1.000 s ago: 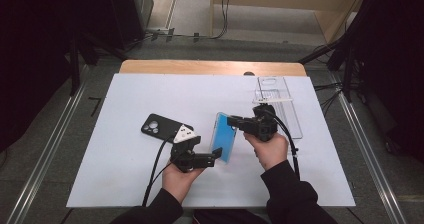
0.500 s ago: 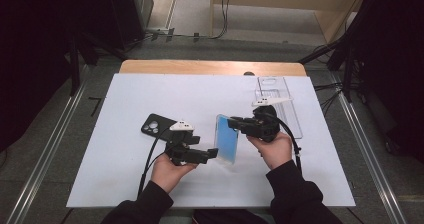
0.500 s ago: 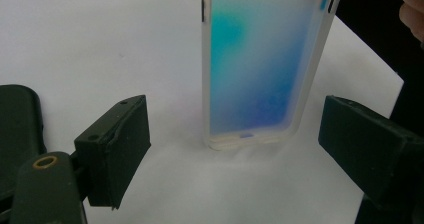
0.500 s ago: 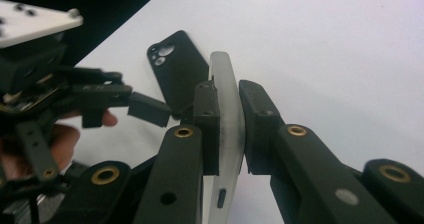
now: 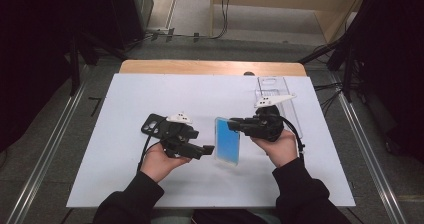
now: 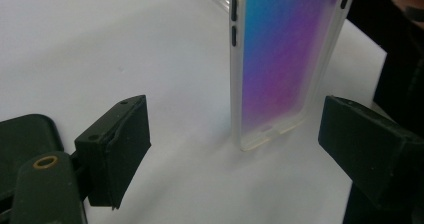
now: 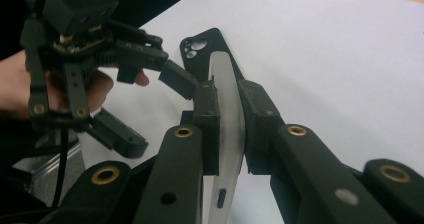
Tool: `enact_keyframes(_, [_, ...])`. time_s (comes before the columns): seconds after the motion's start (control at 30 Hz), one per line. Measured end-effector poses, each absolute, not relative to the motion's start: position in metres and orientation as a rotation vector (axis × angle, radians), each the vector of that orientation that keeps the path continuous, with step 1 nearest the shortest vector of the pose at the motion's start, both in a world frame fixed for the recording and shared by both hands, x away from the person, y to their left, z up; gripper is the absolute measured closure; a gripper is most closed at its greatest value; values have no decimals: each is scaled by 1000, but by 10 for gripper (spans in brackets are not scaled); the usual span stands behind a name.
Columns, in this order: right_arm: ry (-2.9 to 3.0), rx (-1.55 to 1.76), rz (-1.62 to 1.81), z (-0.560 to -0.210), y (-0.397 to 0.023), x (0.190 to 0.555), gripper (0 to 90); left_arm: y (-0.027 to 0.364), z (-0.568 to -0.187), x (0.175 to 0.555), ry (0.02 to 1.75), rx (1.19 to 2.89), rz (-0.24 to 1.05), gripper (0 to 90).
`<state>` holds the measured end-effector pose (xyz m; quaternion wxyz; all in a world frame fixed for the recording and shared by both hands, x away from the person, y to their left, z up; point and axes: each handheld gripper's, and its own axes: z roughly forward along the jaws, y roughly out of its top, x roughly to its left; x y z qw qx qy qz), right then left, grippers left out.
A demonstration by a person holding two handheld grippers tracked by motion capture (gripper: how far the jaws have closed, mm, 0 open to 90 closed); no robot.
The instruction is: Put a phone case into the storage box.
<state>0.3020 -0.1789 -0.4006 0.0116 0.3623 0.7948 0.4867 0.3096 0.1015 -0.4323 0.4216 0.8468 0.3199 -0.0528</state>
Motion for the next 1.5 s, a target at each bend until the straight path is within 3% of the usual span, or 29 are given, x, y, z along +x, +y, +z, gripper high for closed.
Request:
enact_keyframes(0.43, [2576,966,1628,-400,-191,308,773,103,-414,319,726,2124,-247,163])
enact_keyframes(0.63, [2609,883,1620,-397,-184,305,772,107,-409,319,665,2103,-272,273])
enact_keyframes(0.93, [2672,789,1636,-399,-176,305,772,105,-407,324,598,2149,-290,278])
enact_keyframes(1.1, [2699,693,1661,-400,-173,303,772,100,-405,323,548,2148,-309,324])
enact_keyframes(1.17, [2706,669,1676,-400,-172,302,772,98,-404,321,511,2154,-309,360])
enact_keyframes(1.27, [2729,614,1680,-400,-168,301,772,96,-404,320,478,2174,-331,482])
enact_keyframes(1.33, [2733,600,1684,-400,-168,301,772,96,-405,319,468,2177,-332,506])
enact_keyframes(1.43, [2761,567,1701,-400,-167,301,772,97,-405,319,434,2178,-348,635])
enact_keyframes(1.5, [2775,549,1703,-400,-165,301,772,97,-405,318,421,2180,-361,658])
